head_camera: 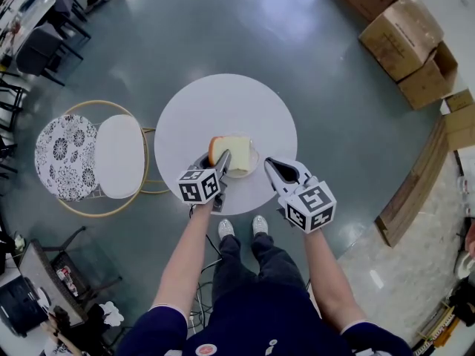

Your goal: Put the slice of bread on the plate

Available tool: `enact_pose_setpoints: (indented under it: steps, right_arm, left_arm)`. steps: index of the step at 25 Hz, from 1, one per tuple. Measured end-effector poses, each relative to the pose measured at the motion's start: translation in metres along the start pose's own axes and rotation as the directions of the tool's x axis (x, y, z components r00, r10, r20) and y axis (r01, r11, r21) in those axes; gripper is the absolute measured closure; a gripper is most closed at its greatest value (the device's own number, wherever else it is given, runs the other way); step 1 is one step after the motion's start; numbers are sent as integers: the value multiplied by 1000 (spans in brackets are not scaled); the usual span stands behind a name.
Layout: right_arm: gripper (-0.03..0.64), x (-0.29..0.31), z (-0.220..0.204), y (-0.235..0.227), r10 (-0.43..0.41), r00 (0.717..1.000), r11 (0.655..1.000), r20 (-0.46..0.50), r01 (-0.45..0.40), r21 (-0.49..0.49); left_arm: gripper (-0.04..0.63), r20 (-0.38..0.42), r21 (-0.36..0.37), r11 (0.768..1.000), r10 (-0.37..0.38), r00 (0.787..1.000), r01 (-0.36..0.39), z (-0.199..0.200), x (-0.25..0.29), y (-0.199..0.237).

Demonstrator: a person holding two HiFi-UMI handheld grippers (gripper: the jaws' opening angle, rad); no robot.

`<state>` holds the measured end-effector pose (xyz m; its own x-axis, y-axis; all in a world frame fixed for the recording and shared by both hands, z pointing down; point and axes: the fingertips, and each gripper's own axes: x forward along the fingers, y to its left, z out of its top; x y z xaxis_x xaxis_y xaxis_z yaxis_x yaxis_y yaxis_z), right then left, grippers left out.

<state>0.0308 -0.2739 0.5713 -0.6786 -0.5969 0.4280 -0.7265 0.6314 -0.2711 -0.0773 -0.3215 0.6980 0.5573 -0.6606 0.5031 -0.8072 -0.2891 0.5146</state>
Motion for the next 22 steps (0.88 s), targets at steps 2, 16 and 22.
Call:
enact_pose_setpoints:
  steps: [2, 16, 22]
  right_arm:
    - [609, 0, -2, -1, 0, 1000, 1000, -1, 0, 1]
    - [609, 6, -6, 3, 5, 1000, 1000, -15, -5, 6]
    - [609, 6, -10, 3, 6, 1000, 1000, -20, -6, 10]
  left_arm:
    - [460, 2, 7, 1000, 9, 1000, -9, -2, 1, 2]
    - [353, -8, 98, 990, 106, 994, -105, -6, 0, 29]
    - [342, -24, 127, 983, 140, 990, -136, -7, 1, 32]
